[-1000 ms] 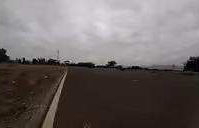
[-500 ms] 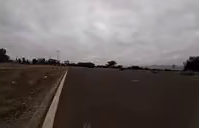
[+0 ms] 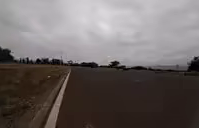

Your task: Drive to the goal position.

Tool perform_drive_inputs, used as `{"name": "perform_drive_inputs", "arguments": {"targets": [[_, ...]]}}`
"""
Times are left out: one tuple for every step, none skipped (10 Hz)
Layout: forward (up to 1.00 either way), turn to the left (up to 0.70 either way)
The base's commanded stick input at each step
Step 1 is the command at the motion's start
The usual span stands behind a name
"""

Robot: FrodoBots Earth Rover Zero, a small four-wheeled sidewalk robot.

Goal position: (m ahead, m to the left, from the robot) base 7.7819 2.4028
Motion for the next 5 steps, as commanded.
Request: {"name": "perform_drive_inputs", "arguments": {"targets": [[0.00, 0.00], [0.00, 0.00], [0.00, 0.00], [0.00, 0.00], [0.00, 0.00]]}}
